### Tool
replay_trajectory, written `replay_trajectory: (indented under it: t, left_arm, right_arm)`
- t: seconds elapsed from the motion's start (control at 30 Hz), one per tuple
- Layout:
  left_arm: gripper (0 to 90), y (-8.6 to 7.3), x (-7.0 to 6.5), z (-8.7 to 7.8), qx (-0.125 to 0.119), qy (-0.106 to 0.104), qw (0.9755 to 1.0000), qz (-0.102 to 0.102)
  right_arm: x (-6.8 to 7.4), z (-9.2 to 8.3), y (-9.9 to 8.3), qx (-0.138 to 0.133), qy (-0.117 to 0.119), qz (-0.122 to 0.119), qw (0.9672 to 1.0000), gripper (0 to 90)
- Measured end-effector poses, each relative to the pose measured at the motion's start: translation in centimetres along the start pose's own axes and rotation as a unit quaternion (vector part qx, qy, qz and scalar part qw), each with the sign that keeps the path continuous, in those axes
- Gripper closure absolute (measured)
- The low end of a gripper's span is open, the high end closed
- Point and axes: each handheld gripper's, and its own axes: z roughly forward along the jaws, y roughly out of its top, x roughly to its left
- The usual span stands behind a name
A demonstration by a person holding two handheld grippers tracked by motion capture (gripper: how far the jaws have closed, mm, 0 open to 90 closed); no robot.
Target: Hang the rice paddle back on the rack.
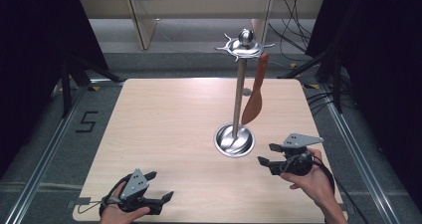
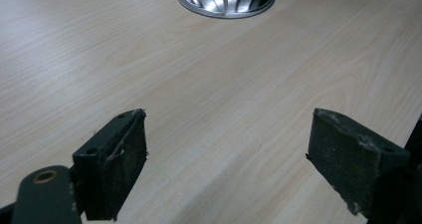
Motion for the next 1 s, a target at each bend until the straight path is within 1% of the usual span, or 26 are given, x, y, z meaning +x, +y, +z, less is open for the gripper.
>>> replay_trajectory:
  t: [0.03, 0.07, 0.1, 0.13, 0.17, 0.2, 0.23, 0.27, 0.3, 0.33, 0.37, 0.4, 0.43, 0.53, 0.57, 0.6, 0.63, 0.67, 0.7, 0.73, 0.77, 0.8, 0.83, 0.87, 0.93, 1.0]
  left_arm:
    - [14.9, 0.0, 0.0, 0.0, 0.0, 0.0, 1.0, 0.001]
    - [14.9, 0.0, 0.1, 0.0, 0.002, 0.001, 1.0, 0.003]
    - [14.9, 0.0, 0.1, -0.1, 0.003, 0.002, 1.0, 0.002]
    - [14.9, 0.0, 0.1, 0.0, 0.004, 0.002, 1.0, 0.002]
    - [14.9, -0.1, -0.1, 0.0, 0.004, 0.002, 0.9999, -0.011]
    - [14.9, 0.0, 0.0, 0.0, 0.003, 0.003, 1.0, -0.003]
    - [14.9, 0.0, 0.0, 0.0, 0.0, -0.001, 1.0, -0.004]
    - [14.9, 0.0, 0.0, 0.0, 0.0, -0.001, 1.0, 0.003]
    - [14.9, 0.0, 0.0, -0.1, 0.002, 0.0, 1.0, 0.004]
    - [14.9, 0.0, 0.0, -0.1, 0.002, 0.0, 1.0, 0.004]
    - [14.9, 0.0, 0.0, -0.1, 0.002, 0.0, 1.0, 0.004]
    - [14.9, 0.0, 0.0, 0.0, 0.002, 0.0, 1.0, 0.004]
    - [14.9, 0.0, 0.0, 0.0, 0.001, -0.001, 1.0, 0.004]
    - [14.9, 0.0, 0.0, 0.0, 0.004, -0.002, 1.0, 0.006]
    - [14.9, -0.1, -0.2, 0.0, 0.001, 0.0, 1.0, -0.007]
    - [14.9, -0.1, -0.2, 0.0, 0.005, -0.002, 1.0, -0.007]
    - [14.9, -0.1, -0.2, 0.0, 0.005, -0.002, 1.0, -0.006]
    - [14.9, -0.1, -0.2, 0.0, 0.005, -0.001, 1.0, -0.006]
    - [14.9, -0.1, -0.1, -0.1, 0.005, 0.002, 1.0, 0.0]
    - [14.9, 0.0, -0.1, -0.1, 0.005, 0.002, 1.0, 0.007]
    - [14.9, 0.0, 0.0, -0.1, 0.006, 0.002, 0.9999, 0.013]
    - [14.9, 0.0, -0.1, -0.1, 0.005, 0.001, 0.9999, 0.01]
    - [14.9, 0.0, -0.1, 0.0, 0.006, 0.001, 1.0, 0.005]
    - [14.9, -0.1, -0.3, 0.0, 0.005, 0.002, 1.0, -0.004]
    - [14.9, -0.1, -0.2, 0.0, 0.008, 0.005, 1.0, 0.003]
    - [14.9, -0.1, -0.3, 0.0, 0.006, 0.005, 1.0, 0.002]
  right_arm:
    - [0.1, 0.1, -0.1, -0.004, -0.003, 0.004, 1.0, 36.1]
    - [0.1, 0.2, -0.2, 0.003, 0.0, 0.002, 1.0, 36.0]
    - [-0.1, 0.2, -0.2, 0.002, 0.001, -0.012, 0.9999, 36.0]
    - [0.1, 0.3, -0.3, 0.0, -0.001, -0.003, 1.0, 36.0]
    - [0.1, 0.2, -0.4, 0.004, 0.002, -0.008, 1.0, 36.0]
    - [0.2, 0.2, -0.4, 0.002, 0.001, 0.002, 1.0, 35.9]
    - [0.0, 0.2, -0.4, 0.004, 0.0, -0.008, 1.0, 35.8]
    - [0.0, 0.2, -0.5, 0.004, 0.004, -0.009, 0.9999, 35.8]
    - [0.2, 0.1, -0.6, 0.007, 0.006, 0.004, 1.0, 35.5]
    - [0.2, 0.2, -0.6, 0.003, 0.005, 0.004, 1.0, 35.5]
    - [0.1, 0.2, -0.6, 0.0, 0.002, -0.009, 1.0, 35.4]
    - [0.3, 0.2, -0.7, 0.001, 0.005, 0.003, 1.0, 35.1]
    - [0.3, 0.1, -0.8, 0.002, 0.015, 0.006, 0.9999, 34.8]
    - [0.5, 0.0, -0.9, 0.0, 0.022, 0.014, 0.9997, 33.7]
    - [0.6, 0.1, -0.9, -0.003, 0.018, 0.016, 0.9997, 33.6]
    - [0.6, 0.1, -1.0, -0.002, 0.018, 0.01, 0.9998, 33.3]
    - [0.7, 0.1, -1.1, 0.002, 0.024, 0.015, 0.9996, 33.0]
    - [0.7, 0.1, -1.2, -0.001, 0.021, 0.011, 0.9997, 32.7]
    - [0.6, 0.1, -1.3, -0.005, 0.016, -0.001, 0.9999, 32.5]
    - [0.8, 0.2, -1.4, -0.002, 0.023, 0.011, 0.9997, 32.4]
    - [0.7, 0.1, -1.5, 0.0, 0.022, -0.001, 0.9997, 31.9]
    - [0.8, 0.2, -1.6, -0.002, 0.019, 0.002, 0.9998, 31.7]
    - [1.0, 0.1, -1.8, 0.005, 0.022, 0.02, 0.9996, 31.2]
    - [1.0, 0.1, -1.9, 0.002, 0.025, 0.02, 0.9995, 31.2]
    - [1.0, 0.0, -2.2, 0.004, 0.021, 0.019, 0.9996, 31.1]
    - [0.9, 0.0, -2.6, 0.005, 0.023, 0.016, 0.9996, 31.0]
